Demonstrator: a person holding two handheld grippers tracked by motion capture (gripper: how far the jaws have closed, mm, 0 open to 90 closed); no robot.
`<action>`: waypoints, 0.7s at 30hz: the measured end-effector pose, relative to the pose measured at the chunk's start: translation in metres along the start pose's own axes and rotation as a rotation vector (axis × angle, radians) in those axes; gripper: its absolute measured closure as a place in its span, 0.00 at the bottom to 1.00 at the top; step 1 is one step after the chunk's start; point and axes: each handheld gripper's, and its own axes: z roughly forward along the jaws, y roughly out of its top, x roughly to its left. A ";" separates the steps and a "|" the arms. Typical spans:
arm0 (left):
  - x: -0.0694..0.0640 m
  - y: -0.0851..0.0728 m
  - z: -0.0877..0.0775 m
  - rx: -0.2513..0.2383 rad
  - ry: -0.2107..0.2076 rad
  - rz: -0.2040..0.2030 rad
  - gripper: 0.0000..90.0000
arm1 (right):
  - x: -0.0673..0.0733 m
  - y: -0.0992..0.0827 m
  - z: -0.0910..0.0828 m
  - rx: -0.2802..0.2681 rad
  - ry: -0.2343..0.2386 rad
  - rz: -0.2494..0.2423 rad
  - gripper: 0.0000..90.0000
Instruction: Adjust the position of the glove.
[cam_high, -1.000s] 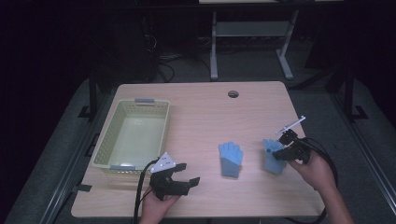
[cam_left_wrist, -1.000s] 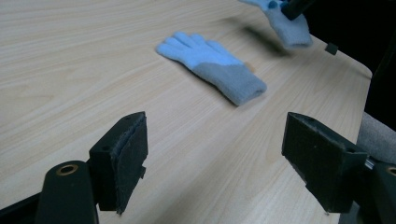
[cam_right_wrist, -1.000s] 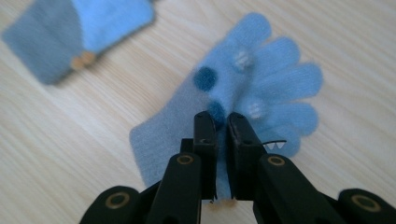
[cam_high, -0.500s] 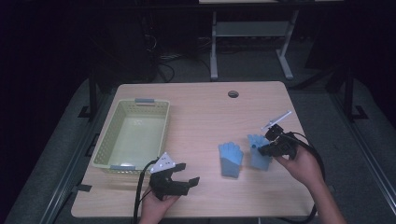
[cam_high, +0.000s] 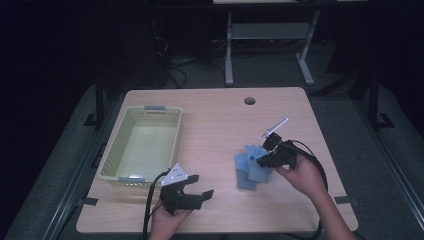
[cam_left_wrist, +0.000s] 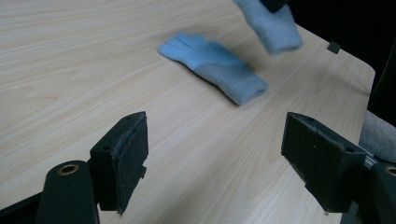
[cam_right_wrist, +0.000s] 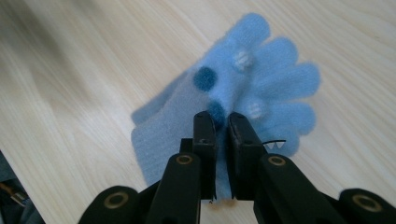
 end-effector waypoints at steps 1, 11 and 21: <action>0.000 0.000 0.000 0.002 0.001 -0.002 0.25 | 0.001 0.001 0.002 0.001 0.008 -0.001 0.92; -0.001 0.000 0.001 0.003 0.003 0.003 0.25 | 0.010 0.010 0.023 0.036 0.032 0.004 0.92; 0.000 0.000 0.001 0.002 0.001 -0.003 0.25 | 0.013 0.014 0.037 0.076 0.034 0.003 0.92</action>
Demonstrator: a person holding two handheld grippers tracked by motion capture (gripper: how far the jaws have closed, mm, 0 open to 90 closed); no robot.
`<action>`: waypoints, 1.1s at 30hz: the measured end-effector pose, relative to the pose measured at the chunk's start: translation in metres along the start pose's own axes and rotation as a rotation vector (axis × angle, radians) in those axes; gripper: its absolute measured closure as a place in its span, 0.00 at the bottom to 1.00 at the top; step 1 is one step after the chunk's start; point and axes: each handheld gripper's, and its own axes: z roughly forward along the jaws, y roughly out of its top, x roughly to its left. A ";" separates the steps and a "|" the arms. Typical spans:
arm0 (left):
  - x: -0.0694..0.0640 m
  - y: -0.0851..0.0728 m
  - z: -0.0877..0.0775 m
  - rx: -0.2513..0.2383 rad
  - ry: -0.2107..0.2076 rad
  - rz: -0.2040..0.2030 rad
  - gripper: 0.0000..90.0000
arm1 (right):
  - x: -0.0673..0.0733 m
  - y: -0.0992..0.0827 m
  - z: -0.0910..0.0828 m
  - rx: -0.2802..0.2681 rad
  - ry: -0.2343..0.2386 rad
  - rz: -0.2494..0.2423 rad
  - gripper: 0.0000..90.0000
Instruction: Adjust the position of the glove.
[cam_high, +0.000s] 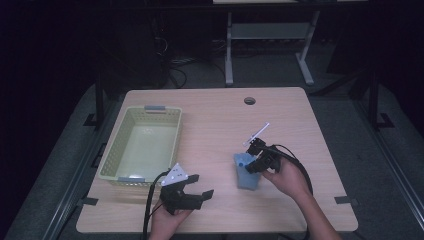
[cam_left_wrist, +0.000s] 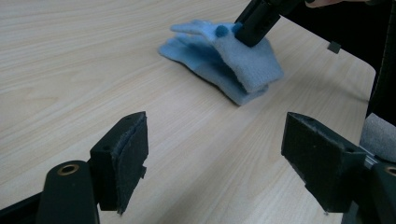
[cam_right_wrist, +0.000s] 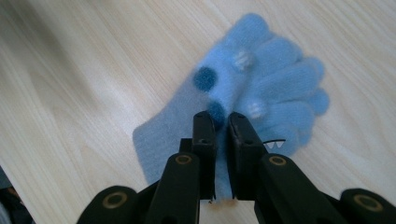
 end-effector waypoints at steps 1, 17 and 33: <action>0.000 0.000 0.000 -0.001 0.000 -0.003 0.25 | 0.000 0.001 0.001 0.004 -0.004 0.003 0.92; 0.001 0.000 -0.001 -0.005 -0.002 -0.006 0.25 | -0.007 0.001 0.023 0.052 -0.023 0.026 0.88; 0.000 -0.001 0.001 -0.001 -0.021 -0.007 0.29 | -0.009 -0.002 0.023 -0.049 0.017 0.057 0.85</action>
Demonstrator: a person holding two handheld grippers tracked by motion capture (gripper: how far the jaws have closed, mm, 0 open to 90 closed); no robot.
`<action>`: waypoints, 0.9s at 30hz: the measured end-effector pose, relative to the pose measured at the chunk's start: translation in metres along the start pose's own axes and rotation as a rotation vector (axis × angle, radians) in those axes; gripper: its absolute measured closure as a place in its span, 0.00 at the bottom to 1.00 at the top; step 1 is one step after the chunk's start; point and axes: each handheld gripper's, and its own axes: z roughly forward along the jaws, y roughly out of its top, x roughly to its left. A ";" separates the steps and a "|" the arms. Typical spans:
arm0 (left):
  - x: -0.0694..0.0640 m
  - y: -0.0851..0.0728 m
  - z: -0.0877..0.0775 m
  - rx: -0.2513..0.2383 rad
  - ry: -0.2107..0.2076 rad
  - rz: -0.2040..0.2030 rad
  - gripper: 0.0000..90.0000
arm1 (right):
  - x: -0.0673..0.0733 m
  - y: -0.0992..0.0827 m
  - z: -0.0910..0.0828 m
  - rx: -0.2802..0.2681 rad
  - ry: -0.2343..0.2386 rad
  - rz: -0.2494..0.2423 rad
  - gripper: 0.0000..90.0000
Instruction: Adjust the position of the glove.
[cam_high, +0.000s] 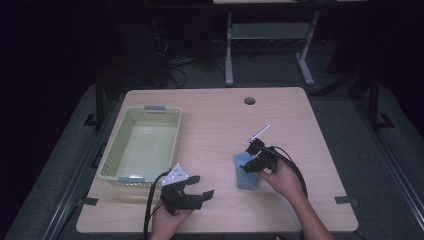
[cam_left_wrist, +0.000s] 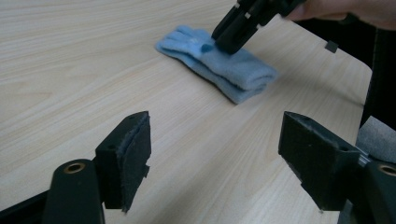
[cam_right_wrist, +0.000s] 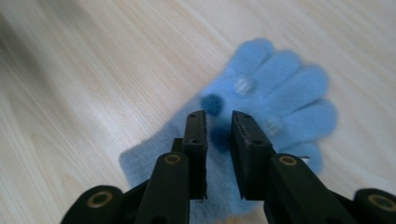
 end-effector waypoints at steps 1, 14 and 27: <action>0.000 0.000 0.000 0.000 -0.005 0.003 0.31 | 0.000 0.000 0.004 0.008 -0.003 -0.004 0.85; -0.007 0.003 0.009 0.031 -0.034 -0.011 0.37 | 0.004 -0.012 0.002 -0.039 0.015 0.029 0.62; -0.004 0.030 0.034 0.045 -0.048 -0.162 0.28 | -0.012 -0.052 -0.020 -0.207 0.053 0.203 0.42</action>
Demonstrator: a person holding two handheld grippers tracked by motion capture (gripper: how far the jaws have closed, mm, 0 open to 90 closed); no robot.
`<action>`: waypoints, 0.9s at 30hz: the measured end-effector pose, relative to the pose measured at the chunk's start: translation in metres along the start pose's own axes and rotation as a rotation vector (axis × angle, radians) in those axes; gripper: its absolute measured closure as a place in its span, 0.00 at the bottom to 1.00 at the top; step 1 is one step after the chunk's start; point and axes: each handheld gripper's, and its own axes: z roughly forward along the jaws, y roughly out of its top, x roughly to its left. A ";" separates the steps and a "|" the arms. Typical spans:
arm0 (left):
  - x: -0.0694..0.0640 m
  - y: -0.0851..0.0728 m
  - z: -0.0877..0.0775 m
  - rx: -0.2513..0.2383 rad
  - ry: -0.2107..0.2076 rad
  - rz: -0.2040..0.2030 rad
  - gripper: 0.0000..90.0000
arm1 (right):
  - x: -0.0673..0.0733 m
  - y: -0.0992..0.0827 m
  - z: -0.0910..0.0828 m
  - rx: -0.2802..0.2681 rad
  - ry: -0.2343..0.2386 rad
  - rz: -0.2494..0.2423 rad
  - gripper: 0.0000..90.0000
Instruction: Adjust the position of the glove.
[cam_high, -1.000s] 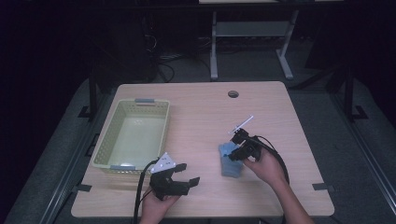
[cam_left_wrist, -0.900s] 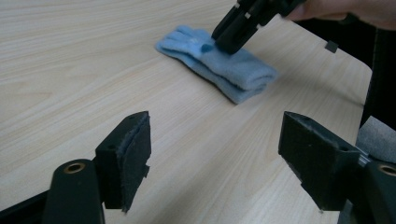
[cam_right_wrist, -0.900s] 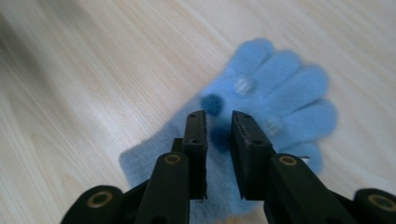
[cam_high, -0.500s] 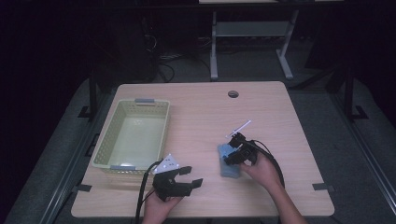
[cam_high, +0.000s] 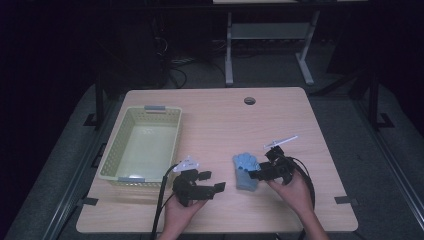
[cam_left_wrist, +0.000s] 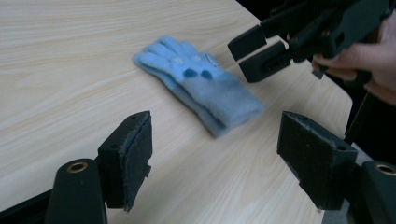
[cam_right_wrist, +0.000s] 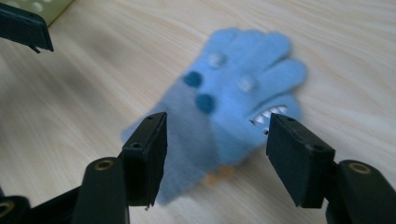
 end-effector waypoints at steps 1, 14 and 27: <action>0.000 0.002 0.003 0.006 -0.005 -0.013 0.28 | -0.003 -0.003 0.000 -0.012 0.010 0.015 0.41; 0.010 0.018 0.049 0.093 -0.074 -0.245 0.31 | -0.016 -0.016 0.004 -0.079 0.070 0.137 0.42; 0.016 0.018 0.073 0.146 -0.089 -0.339 0.32 | -0.019 -0.022 0.012 -0.073 0.079 0.168 0.45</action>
